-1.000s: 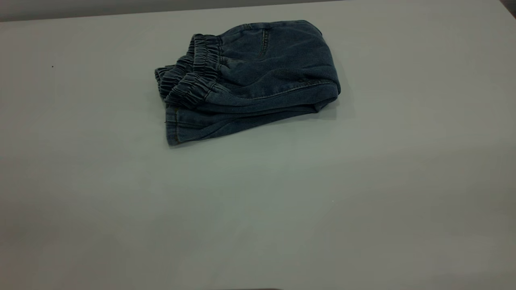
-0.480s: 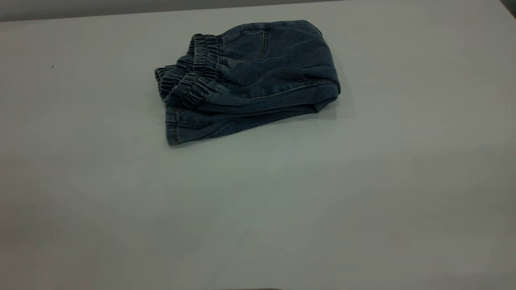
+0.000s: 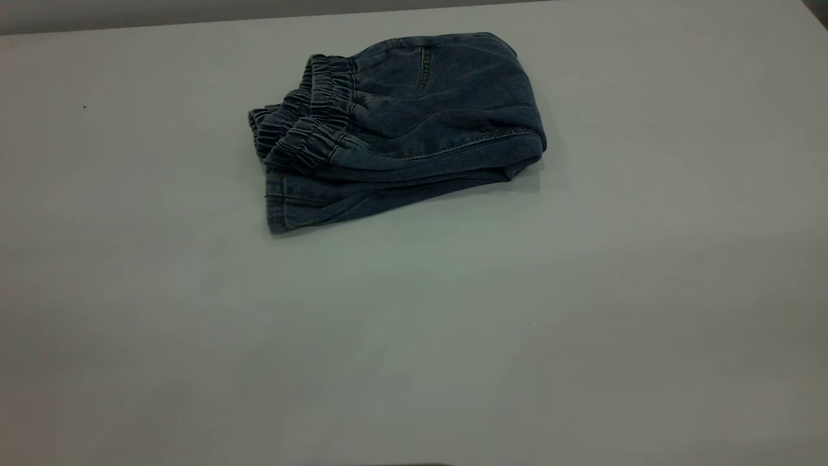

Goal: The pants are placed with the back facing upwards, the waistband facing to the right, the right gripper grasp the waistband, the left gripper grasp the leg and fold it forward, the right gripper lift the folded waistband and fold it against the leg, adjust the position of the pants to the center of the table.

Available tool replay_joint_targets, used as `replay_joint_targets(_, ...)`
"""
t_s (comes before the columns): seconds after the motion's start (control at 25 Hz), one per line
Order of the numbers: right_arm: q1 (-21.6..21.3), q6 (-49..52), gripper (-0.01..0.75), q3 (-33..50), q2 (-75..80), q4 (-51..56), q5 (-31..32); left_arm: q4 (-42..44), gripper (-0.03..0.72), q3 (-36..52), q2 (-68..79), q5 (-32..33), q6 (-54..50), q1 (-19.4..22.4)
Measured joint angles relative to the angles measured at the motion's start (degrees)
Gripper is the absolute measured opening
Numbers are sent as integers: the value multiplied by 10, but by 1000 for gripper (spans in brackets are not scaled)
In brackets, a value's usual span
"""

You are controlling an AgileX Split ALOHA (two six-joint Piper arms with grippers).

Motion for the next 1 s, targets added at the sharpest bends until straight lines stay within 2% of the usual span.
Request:
replay_joint_targets(0.84, 0, 22, 570, 0, 0, -16, -3, 14, 516, 0, -2, 0, -17, 1)
replay_joint_targets(0.92, 0, 22, 570, 0, 0, -16, -3, 14, 516, 0, -13, 0, -17, 19)
replay_joint_targets(1.0, 0, 22, 570, 0, 0, -16, -3, 13, 516, 0, -30, 0, -17, 70)
